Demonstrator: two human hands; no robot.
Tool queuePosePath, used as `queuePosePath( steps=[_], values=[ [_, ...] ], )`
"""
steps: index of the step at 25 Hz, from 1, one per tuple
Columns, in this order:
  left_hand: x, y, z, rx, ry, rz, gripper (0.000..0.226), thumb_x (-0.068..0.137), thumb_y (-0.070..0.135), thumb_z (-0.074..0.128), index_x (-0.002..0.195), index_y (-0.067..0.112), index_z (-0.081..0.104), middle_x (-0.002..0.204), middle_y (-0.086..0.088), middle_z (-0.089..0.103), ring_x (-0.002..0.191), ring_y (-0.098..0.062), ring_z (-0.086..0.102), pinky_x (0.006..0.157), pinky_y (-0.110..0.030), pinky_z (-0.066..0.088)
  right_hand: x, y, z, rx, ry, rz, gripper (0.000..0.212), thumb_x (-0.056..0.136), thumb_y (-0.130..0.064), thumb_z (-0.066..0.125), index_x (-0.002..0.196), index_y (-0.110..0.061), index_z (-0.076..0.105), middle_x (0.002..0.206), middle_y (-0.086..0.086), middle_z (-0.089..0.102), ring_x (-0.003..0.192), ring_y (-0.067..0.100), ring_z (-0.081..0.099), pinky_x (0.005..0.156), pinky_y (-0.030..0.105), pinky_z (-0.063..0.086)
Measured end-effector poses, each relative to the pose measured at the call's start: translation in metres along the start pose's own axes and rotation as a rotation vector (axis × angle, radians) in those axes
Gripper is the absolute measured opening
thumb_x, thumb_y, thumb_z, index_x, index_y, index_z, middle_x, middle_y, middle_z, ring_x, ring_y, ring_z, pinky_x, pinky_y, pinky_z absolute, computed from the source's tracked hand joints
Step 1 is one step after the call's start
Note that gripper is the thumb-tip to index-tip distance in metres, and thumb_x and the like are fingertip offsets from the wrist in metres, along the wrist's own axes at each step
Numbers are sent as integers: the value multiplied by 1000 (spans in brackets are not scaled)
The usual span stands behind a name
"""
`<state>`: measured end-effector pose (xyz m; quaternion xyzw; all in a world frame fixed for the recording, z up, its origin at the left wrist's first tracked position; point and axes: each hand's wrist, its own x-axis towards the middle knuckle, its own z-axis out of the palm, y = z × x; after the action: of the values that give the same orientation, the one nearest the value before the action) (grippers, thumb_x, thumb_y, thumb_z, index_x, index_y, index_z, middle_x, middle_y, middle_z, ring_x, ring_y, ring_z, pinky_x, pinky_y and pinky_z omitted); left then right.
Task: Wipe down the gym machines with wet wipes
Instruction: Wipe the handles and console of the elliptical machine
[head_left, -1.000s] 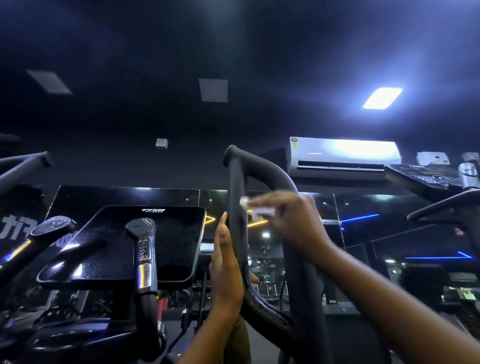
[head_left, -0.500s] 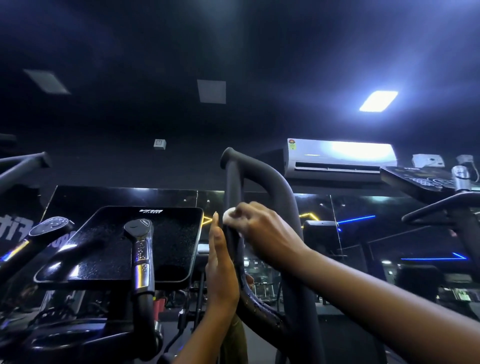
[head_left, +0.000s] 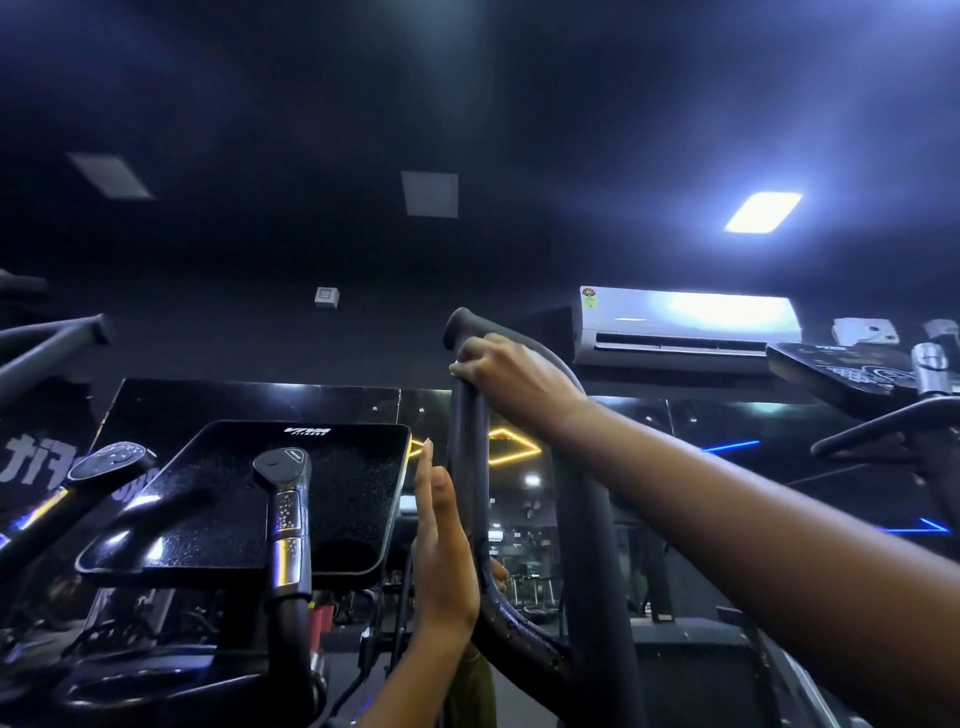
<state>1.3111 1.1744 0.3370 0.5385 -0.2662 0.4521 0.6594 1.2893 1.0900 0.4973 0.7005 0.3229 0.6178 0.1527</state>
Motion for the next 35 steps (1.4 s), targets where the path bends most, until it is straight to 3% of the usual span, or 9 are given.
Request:
queuePosePath(
  steps=[4,10,12,16,19,21,25,31,35],
  values=[
    [5,-2,2,-23,47,5,75,63,95,25,132,67,24,141,1,48,113,-49,54,84,-61,50,-57,-31,19,148,201,-61,32,77,4,55,105,-7,65,99,10,61,82,25,56,64,35,55],
    [-3,14,-11,-257,-211,-126,70,76,80,31,138,48,35,140,1,49,121,-23,55,100,-46,45,-153,-77,19,701,200,56,32,81,-10,64,113,-14,67,106,-1,66,99,5,62,85,19,51],
    [-7,19,-16,-203,-286,-136,72,76,74,25,142,46,28,139,-3,49,109,-23,60,84,-37,54,-153,-69,14,815,226,188,31,81,-2,64,110,-13,69,106,-2,68,98,-8,58,84,10,48],
    [-11,22,-13,-122,-279,-77,66,73,78,25,129,52,44,79,-7,62,55,-20,59,47,-29,51,-96,-39,9,803,395,491,32,80,1,63,108,-13,70,106,0,70,94,-3,60,83,13,47],
    [-8,18,-12,-138,-236,-56,52,81,69,21,127,56,40,118,-6,62,102,-45,59,86,-55,51,-73,-40,21,776,340,492,32,80,3,61,107,-12,71,108,1,69,106,13,61,93,24,46],
    [-7,18,-13,-159,-248,-47,49,81,69,20,123,56,41,139,-6,50,128,-42,43,105,-56,37,-88,-53,26,771,352,409,33,80,8,58,104,-10,72,106,2,69,103,14,63,92,26,49],
    [-2,11,-20,-252,-287,-121,81,76,80,26,146,38,27,144,0,45,128,-17,49,105,-36,41,-141,-76,27,754,300,177,26,86,-9,57,109,-7,69,108,4,67,103,13,63,92,19,48],
    [-11,5,-22,-230,-272,-135,74,82,77,14,146,41,25,148,9,39,131,-8,42,97,-25,40,-196,-72,15,657,67,-54,29,87,-18,58,114,-16,67,114,0,64,102,11,62,87,27,52],
    [-15,6,-23,-179,-265,-120,69,84,75,15,146,45,20,149,7,37,132,-15,43,107,-40,39,-186,-47,-9,609,-66,-205,38,80,-12,43,105,-15,71,110,-2,67,97,9,63,86,17,49]
  ],
)
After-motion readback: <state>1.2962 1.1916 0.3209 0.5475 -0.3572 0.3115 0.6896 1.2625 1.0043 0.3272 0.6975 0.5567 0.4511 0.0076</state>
